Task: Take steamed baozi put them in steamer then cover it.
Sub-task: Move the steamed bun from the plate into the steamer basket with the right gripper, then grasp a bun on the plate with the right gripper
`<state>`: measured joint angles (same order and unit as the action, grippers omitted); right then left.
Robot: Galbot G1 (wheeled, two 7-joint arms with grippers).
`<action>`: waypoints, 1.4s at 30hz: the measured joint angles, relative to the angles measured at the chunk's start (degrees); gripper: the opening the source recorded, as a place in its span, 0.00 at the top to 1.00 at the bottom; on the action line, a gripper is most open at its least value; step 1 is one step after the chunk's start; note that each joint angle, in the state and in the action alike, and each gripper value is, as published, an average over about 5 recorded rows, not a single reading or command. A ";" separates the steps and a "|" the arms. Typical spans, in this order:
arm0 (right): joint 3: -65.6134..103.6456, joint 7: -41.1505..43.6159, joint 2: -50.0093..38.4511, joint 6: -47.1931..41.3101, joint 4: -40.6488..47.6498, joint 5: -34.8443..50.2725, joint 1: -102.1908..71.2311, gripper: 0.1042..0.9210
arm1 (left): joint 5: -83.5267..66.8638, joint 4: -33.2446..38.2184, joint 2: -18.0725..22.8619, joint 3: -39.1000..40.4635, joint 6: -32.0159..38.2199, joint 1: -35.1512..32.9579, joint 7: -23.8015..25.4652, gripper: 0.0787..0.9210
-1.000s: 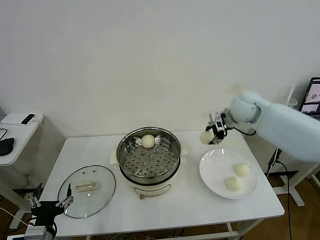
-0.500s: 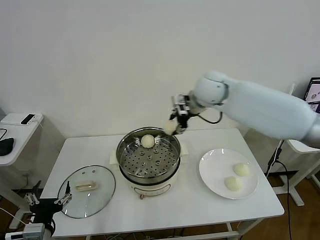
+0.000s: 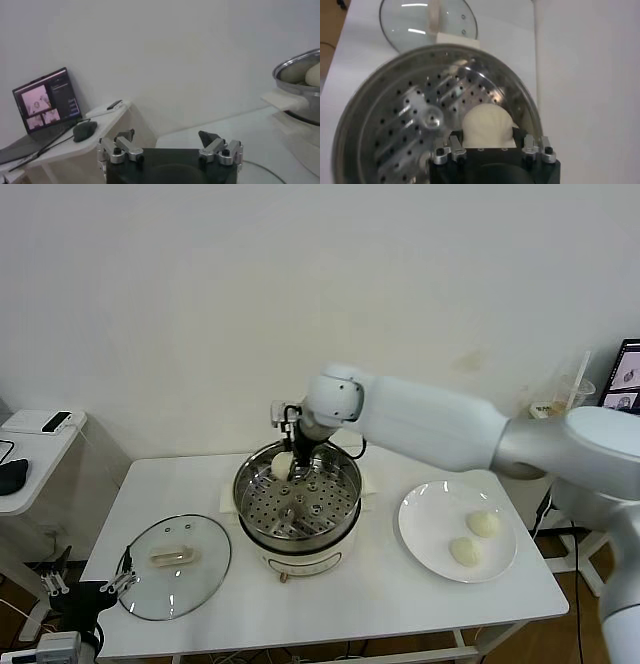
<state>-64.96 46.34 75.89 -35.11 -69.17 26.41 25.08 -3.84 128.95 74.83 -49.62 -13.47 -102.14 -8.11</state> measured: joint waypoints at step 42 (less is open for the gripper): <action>-1.92 10.39 -6.63 3.33 -4.23 -6.96 6.56 0.12 | 0.36 -1.09 -0.18 1.27 -0.03 0.93 0.50 0.12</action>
<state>-66.88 56.73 69.26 -31.79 -73.41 19.45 31.64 -3.47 127.86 74.65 -48.35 -13.51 -101.21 -7.62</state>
